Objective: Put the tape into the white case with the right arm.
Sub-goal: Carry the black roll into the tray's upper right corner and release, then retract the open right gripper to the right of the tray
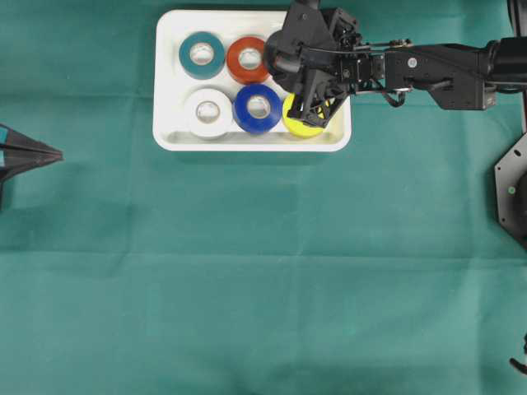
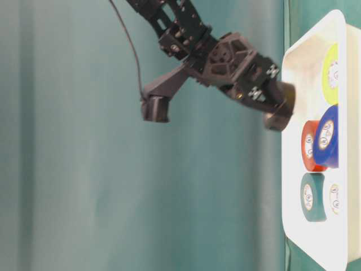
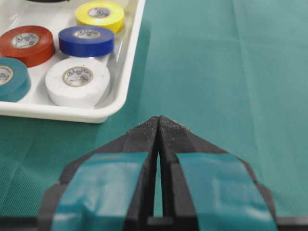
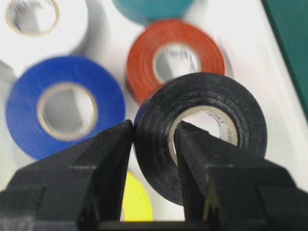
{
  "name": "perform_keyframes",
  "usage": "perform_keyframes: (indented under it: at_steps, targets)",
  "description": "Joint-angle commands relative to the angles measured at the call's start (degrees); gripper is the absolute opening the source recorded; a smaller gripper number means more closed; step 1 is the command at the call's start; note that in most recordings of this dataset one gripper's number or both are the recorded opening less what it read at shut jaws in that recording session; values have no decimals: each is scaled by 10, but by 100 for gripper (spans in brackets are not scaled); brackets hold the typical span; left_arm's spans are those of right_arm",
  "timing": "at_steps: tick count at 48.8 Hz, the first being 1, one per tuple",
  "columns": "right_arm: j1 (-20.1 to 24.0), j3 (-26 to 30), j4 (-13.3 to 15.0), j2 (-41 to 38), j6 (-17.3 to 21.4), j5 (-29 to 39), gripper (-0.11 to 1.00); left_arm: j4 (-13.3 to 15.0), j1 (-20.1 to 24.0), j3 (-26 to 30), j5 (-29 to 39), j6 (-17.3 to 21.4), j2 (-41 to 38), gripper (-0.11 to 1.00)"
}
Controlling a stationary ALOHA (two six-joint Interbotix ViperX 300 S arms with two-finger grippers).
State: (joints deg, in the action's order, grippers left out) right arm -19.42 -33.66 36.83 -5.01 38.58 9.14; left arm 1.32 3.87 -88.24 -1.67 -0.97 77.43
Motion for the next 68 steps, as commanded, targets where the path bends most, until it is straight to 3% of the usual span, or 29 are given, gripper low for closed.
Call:
perform_keyframes:
  at_steps: [1, 22, 40, 45, 56, 68]
  targets:
    - [-4, -4, 2, 14, 0, 6, 1, 0, 2, 7, -3, 0, -4, 0]
    - [-18, -56, 2, 62, 4, 1, 1, 1, 2, 7, -3, 0, -4, 0]
    - [-26, -56, 2, 61, 3, -4, 1, 0, 2, 7, -3, 0, -4, 0]
    - [-28, -59, 2, 61, 2, 3, 18, 1, 2, 7, -3, 0, -4, 0]
    - [-28, -68, 2, 66, 2, 13, 81, 1, 2, 7, -3, 0, -4, 0]
    - [-28, -92, 2, 96, 2, 12, 80, 0, 2, 7, -3, 0, -4, 0]
